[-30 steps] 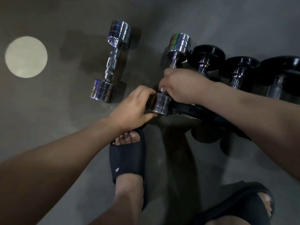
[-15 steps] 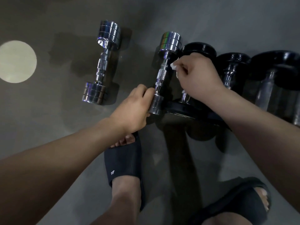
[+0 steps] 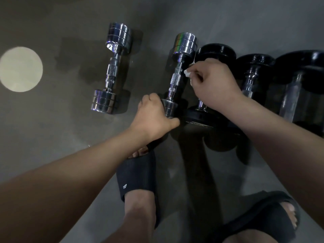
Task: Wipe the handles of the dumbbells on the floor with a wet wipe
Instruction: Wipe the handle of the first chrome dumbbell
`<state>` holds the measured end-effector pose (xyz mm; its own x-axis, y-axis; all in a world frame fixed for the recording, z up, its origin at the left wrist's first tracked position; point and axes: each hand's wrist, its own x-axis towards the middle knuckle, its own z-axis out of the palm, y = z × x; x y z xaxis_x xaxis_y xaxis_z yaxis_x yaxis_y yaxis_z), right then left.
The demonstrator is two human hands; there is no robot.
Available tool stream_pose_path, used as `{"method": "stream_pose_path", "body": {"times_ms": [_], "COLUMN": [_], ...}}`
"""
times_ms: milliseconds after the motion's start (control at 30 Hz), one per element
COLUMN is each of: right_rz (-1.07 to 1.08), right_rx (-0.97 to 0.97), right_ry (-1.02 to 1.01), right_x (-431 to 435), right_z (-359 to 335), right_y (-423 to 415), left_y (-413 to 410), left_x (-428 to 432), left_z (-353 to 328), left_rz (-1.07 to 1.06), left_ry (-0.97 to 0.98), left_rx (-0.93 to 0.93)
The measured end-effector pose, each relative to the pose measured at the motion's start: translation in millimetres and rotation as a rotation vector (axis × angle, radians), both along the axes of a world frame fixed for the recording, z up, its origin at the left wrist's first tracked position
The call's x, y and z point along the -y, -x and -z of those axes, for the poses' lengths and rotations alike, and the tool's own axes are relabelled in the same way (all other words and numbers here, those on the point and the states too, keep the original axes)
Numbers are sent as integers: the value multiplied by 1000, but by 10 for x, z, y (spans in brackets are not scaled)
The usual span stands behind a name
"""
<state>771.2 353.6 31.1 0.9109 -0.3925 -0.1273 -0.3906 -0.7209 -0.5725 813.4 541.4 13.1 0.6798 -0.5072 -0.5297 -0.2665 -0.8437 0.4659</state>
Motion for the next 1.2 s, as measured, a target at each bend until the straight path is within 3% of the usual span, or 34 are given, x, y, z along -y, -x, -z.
{"method": "stream_pose_path", "body": {"times_ms": [100, 267, 467, 700, 867, 1033, 1133, 1200], "right_rz": [3, 18, -19, -38, -450, -166, -471, -555], "right_rx": [8, 33, 36, 16, -111, -85, -114, -123], "right_ry": [-6, -31, -46, 19, 21, 158, 108, 61], "right_x": [-19, -70, -218, -341, -494, -213, -427, -449], "right_z": [1, 11, 43, 196, 159, 235, 189, 148], "right_y": [1, -42, -147, -418, -440, -546, -427, -388], "left_y": [-77, -316, -179, -225, -238, -124, -118, -116], "left_x": [-7, -177, -228, -268, -275, -248, -250, -253], "left_z": [-1, 49, 115, 180, 194, 217, 203, 199], "left_rz": [-87, -9, 55, -12, 23, -17, -34, -36], "left_ry": [-39, -74, -3, -54, -46, -45, -21, -9], "left_rx": [4, 298, 472, 347, 323, 380, 353, 349]}}
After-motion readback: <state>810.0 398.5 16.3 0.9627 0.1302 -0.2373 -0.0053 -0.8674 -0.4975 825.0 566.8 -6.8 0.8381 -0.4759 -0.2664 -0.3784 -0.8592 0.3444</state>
